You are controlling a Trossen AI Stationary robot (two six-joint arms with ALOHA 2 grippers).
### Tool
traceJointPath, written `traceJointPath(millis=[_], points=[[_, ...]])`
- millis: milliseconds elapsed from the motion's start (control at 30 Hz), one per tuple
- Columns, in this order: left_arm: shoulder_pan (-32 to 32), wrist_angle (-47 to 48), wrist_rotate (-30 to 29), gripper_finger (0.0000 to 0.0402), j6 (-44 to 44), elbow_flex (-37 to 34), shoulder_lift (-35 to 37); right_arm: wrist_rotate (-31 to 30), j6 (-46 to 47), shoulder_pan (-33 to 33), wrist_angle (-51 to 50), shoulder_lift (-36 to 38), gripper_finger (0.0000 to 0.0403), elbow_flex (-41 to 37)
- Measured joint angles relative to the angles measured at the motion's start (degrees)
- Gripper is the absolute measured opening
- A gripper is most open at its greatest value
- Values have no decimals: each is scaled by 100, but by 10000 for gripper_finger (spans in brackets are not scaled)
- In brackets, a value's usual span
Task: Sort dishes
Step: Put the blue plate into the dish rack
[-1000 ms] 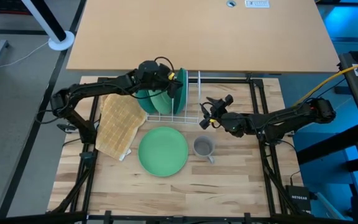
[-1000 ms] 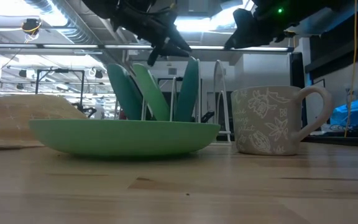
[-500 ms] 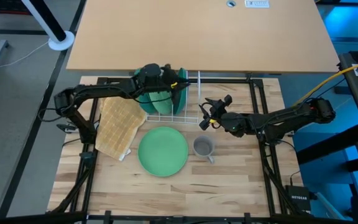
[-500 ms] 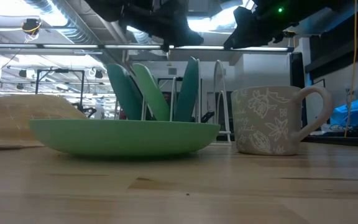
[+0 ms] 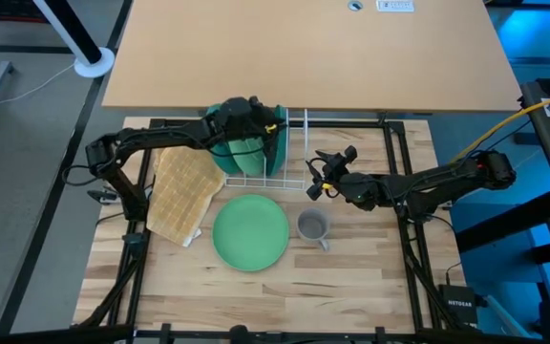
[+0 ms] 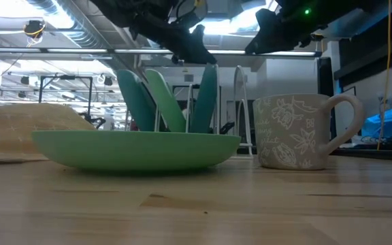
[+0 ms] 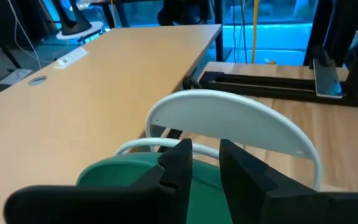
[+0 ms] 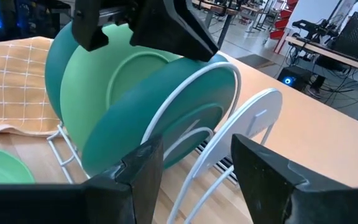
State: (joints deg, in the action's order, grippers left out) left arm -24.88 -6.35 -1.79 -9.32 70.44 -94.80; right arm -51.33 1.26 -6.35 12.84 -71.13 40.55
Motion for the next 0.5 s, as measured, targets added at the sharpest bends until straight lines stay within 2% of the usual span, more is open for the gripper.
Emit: traceJointPath(millis=[300, 500], points=[[2, 191, -380, 72, -175, -13, 205, 0, 0, 0, -133, -2, 195, -1], [-13, 993, -611, 72, -162, -6, 489, 0, 0, 0, -99, -2, 195, -1]])
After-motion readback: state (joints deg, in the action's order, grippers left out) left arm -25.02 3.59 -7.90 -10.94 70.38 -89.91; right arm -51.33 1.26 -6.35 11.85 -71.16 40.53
